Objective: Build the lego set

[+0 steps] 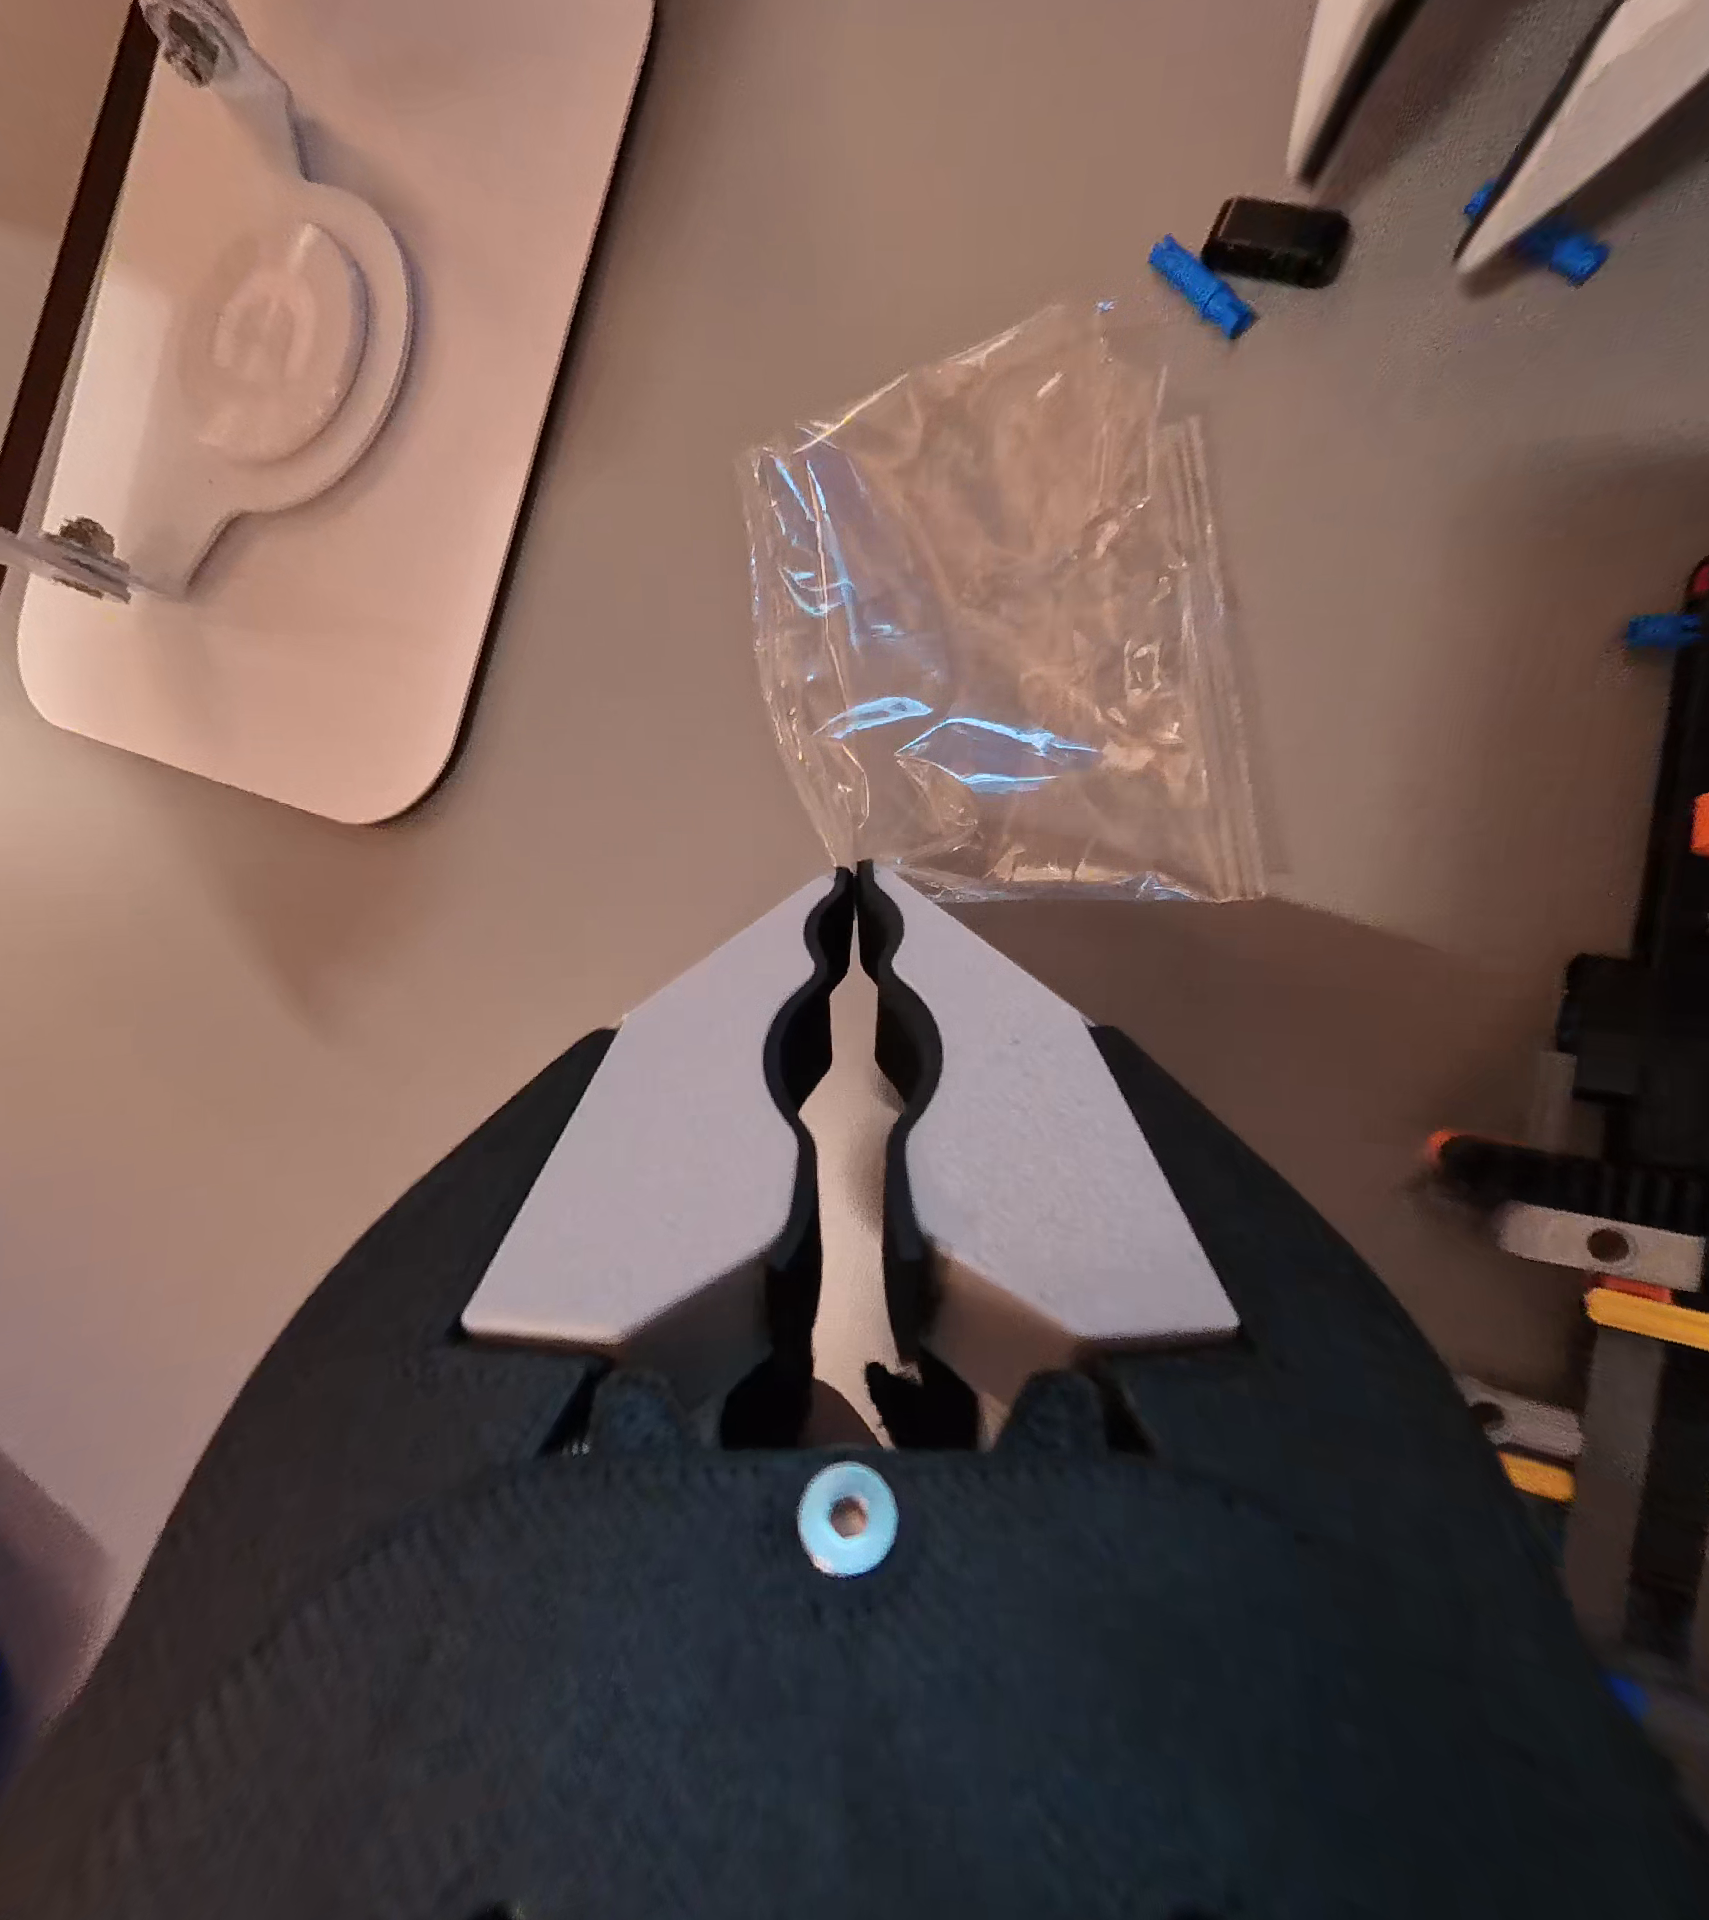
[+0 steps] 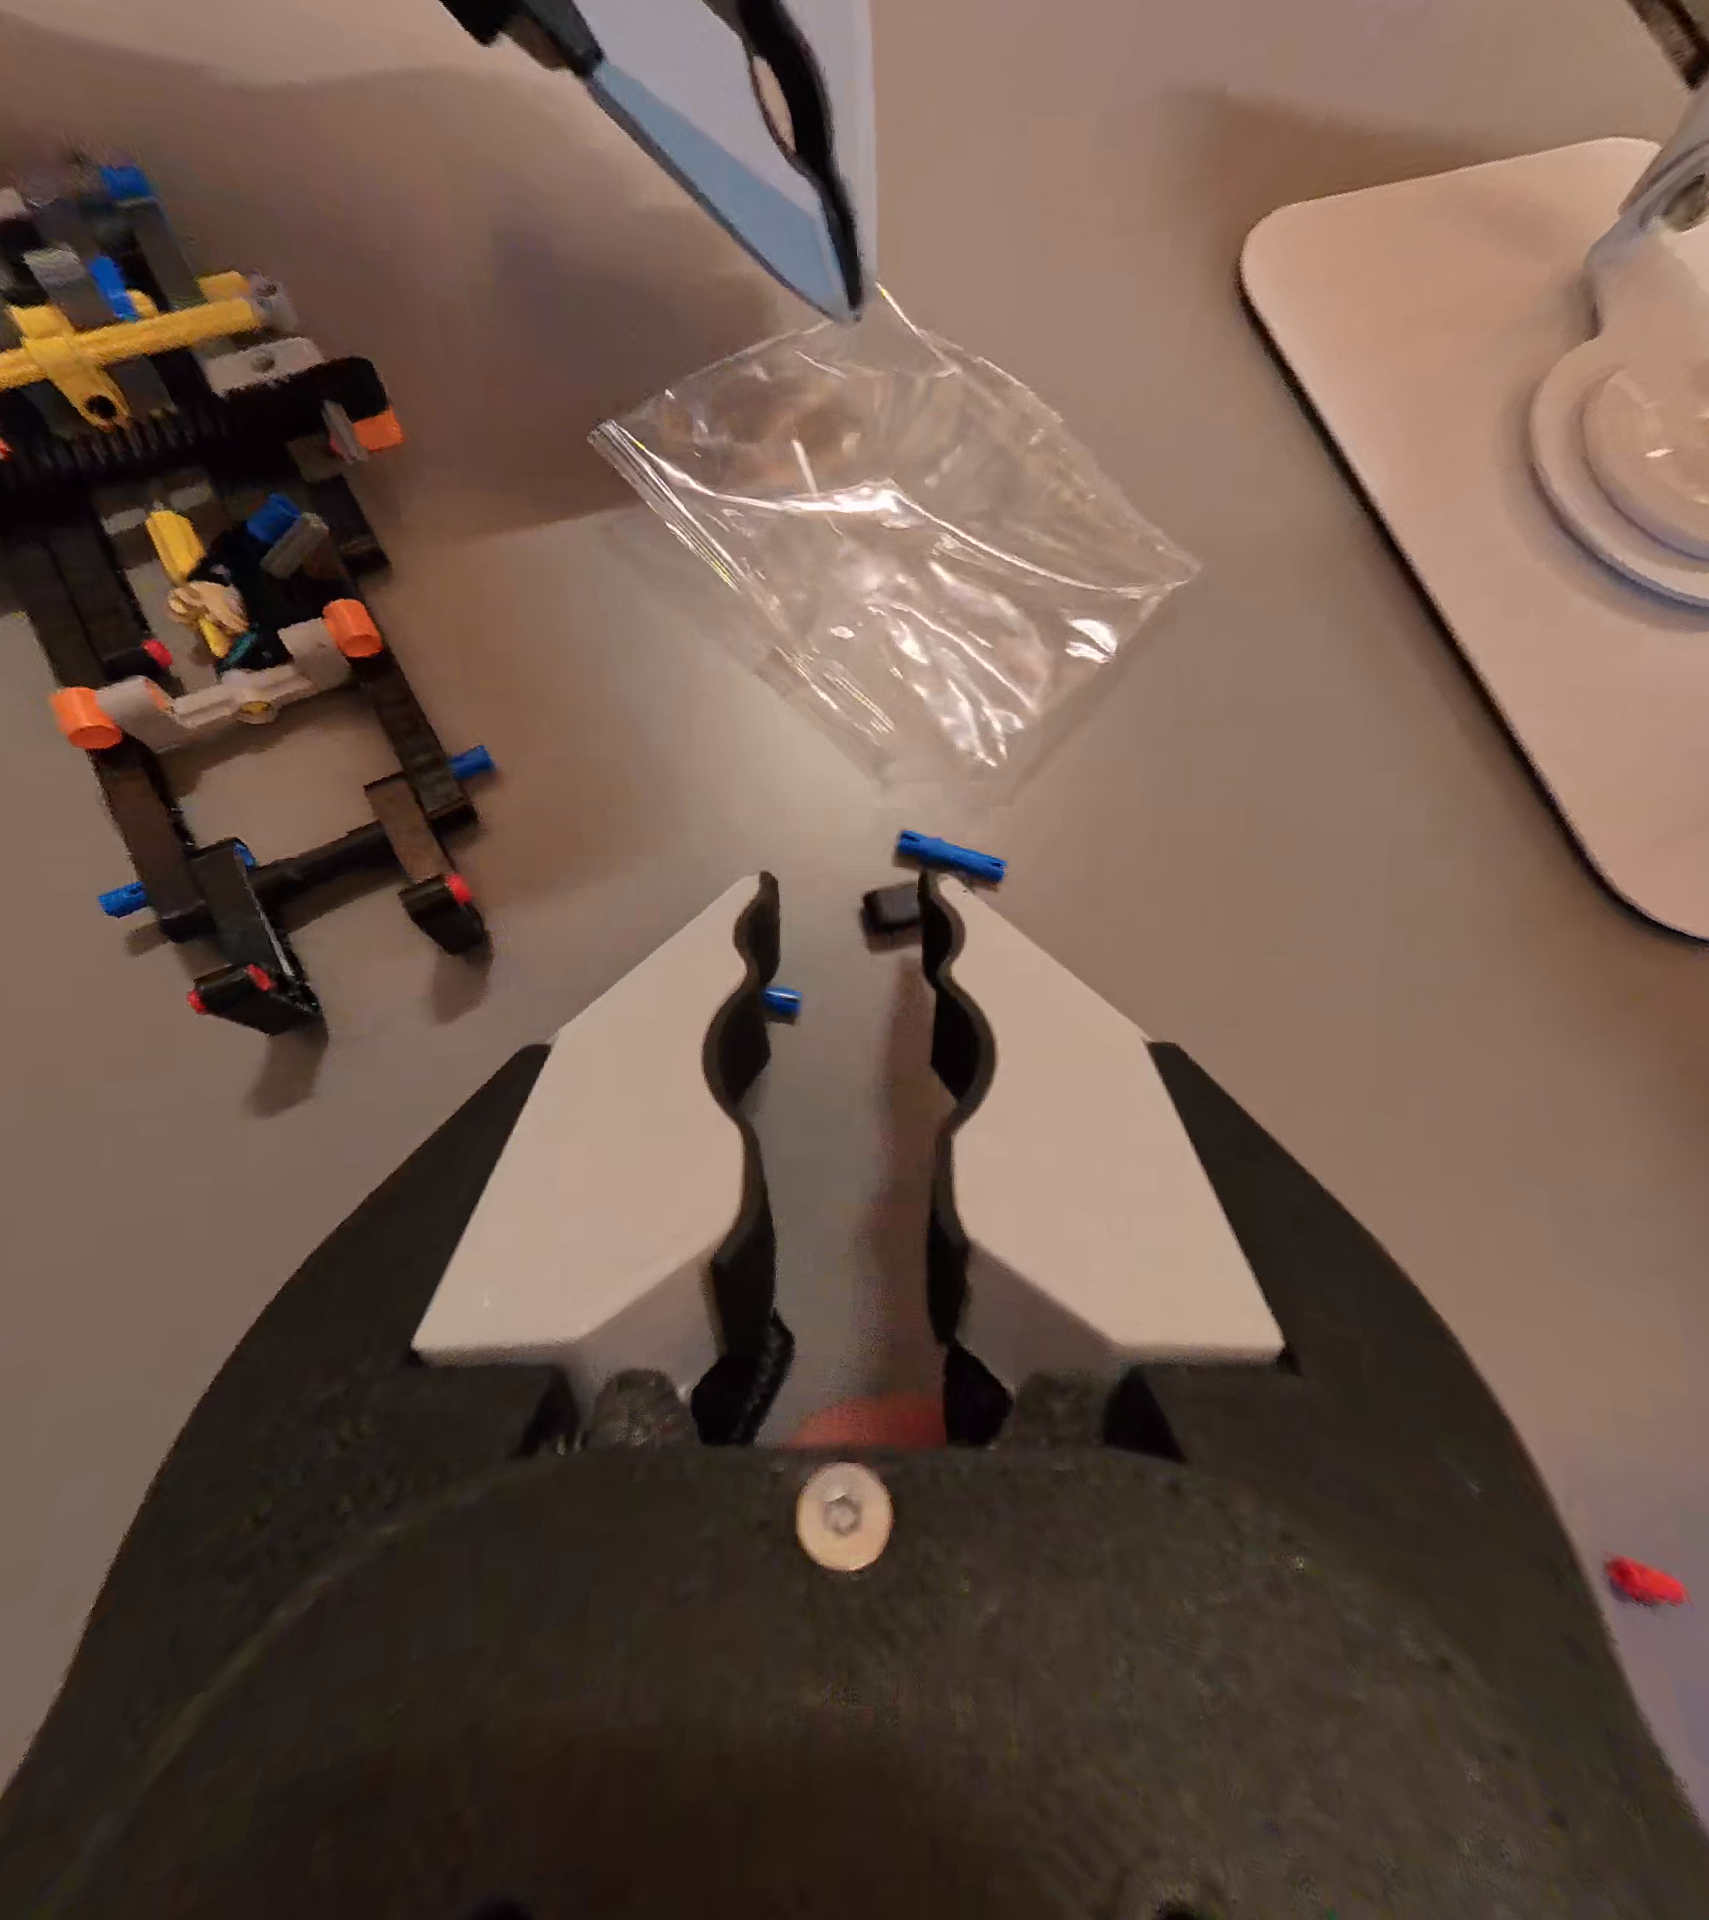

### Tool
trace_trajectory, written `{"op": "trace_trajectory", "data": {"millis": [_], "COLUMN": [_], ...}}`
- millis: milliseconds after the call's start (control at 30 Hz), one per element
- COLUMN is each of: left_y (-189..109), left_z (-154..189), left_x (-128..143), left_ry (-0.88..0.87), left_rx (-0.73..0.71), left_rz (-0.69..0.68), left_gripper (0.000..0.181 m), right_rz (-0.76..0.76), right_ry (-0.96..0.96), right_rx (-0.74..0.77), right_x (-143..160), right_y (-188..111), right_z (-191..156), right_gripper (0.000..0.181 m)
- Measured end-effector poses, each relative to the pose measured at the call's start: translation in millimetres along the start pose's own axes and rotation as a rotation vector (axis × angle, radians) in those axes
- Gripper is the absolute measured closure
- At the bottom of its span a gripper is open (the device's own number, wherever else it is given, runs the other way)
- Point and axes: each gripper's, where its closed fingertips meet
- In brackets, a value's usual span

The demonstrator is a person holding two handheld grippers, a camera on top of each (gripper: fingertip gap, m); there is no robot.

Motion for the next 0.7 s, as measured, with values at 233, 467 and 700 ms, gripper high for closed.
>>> {"op": "trace_trajectory", "data": {"millis": [233,467,700], "left_y": [4,4,-16], "left_z": [-5,-4,-16], "left_x": [12,19,19], "left_ry": [-0.043,-0.08,-0.136], "left_rx": [0.005,0.016,-0.053], "left_rz": [-0.002,0.001,0.032], "left_gripper": [0.179,0.164,0.151], "right_rz": [-0.06,-0.058,-0.029], "right_ry": [-0.016,0.005,0.015], "right_rx": [0.037,-0.013,-0.025], "right_x": [9,7,5], "right_y": [4,11,6], "right_z": [17,16,7], "right_gripper": [0.148,0.16,0.161]}}
Point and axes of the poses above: each gripper's, where its closed fingertips meet, y out along the fingers, x out of its underside, z = x × y across the jaws, and after that the axes turned 12 degrees about -x, right-handed
